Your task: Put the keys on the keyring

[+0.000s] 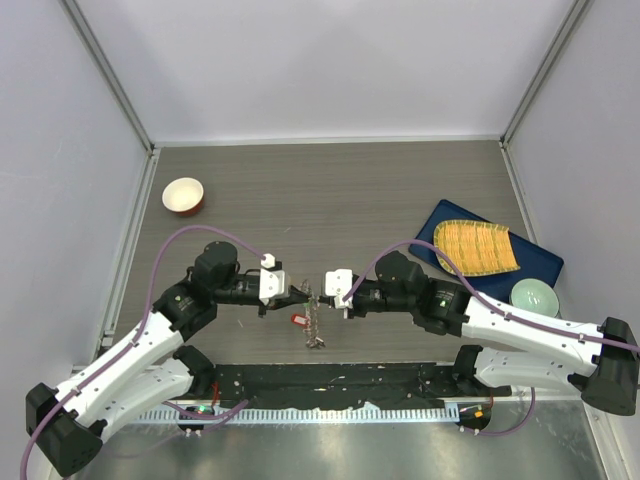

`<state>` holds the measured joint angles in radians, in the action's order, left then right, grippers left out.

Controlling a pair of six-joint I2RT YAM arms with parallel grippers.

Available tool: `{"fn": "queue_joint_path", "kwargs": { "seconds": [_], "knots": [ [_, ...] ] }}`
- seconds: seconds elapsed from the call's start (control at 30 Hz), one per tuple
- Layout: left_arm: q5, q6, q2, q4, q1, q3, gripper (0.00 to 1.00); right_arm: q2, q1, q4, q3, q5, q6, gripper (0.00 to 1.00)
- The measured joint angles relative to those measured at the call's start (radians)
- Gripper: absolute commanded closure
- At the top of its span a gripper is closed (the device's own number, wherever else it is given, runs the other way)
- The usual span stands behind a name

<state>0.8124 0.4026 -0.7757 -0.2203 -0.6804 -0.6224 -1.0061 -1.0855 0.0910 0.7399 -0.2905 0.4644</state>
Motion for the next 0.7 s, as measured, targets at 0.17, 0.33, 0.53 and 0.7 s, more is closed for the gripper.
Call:
{"fn": "queue_joint_path", "kwargs": {
  "seconds": [0.17,0.33,0.53,0.7],
  "knots": [
    [-0.002,-0.029,-0.008,0.004,-0.002,0.0,1.0,-0.004,0.0,0.0,0.0,0.0,0.0,0.99],
    [-0.031,-0.057,-0.015,0.008,-0.026,0.0,1.0,-0.01,-0.002,-0.01,-0.002,-0.006,-0.005,0.99],
    [-0.09,-0.089,-0.014,0.023,-0.075,0.01,1.0,-0.016,-0.012,-0.021,-0.004,-0.016,-0.017,0.99],
    [-0.115,-0.113,-0.012,0.031,-0.079,0.016,1.0,-0.022,-0.013,-0.026,-0.006,-0.01,-0.023,0.99]
  ]
}}
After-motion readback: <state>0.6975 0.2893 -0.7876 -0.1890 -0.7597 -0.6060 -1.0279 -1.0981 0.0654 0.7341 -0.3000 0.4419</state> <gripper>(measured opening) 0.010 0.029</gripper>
